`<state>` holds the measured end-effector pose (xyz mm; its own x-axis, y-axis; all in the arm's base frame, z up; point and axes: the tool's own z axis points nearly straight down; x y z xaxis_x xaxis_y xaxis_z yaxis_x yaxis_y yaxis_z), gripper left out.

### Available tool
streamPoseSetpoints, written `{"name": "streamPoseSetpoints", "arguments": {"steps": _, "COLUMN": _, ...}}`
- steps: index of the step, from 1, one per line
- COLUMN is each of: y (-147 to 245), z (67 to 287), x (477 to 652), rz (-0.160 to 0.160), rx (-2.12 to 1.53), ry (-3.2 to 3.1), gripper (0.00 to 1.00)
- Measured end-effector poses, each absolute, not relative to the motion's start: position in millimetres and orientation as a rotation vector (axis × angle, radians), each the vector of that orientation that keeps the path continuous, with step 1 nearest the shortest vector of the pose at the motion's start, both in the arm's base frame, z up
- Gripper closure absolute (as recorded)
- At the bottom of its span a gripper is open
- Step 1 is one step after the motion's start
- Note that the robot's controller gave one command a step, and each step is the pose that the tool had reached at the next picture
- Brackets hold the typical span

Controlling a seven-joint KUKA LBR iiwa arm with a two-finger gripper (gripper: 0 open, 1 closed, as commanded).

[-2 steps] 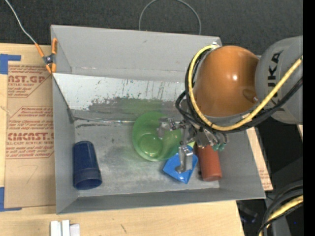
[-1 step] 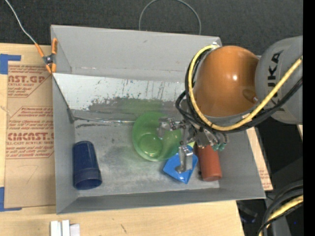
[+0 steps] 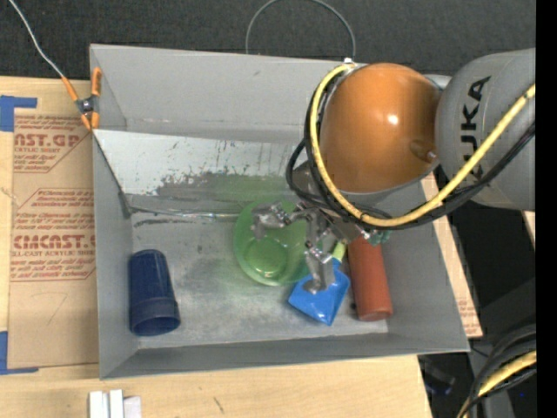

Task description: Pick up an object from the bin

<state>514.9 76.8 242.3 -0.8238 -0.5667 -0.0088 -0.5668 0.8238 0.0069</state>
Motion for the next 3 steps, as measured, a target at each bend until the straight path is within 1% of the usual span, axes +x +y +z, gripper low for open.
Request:
{"name": "streamPoseSetpoints", "arguments": {"steps": 1, "y": -48.8, "z": 159.7, "x": 514.5, "rz": 0.013, "rx": -0.809, "ry": 3.035, "gripper": 1.0}}
{"name": "streamPoseSetpoints", "arguments": {"steps": 2, "y": -44.5, "z": 162.2, "x": 515.8, "rz": 0.016, "rx": -0.817, "ry": 3.028, "gripper": 1.0}}
{"name": "streamPoseSetpoints", "arguments": {"steps": 3, "y": -20.7, "z": 159.2, "x": 521.4, "rz": 0.013, "rx": -1.094, "ry": 2.94, "gripper": 1.0}}
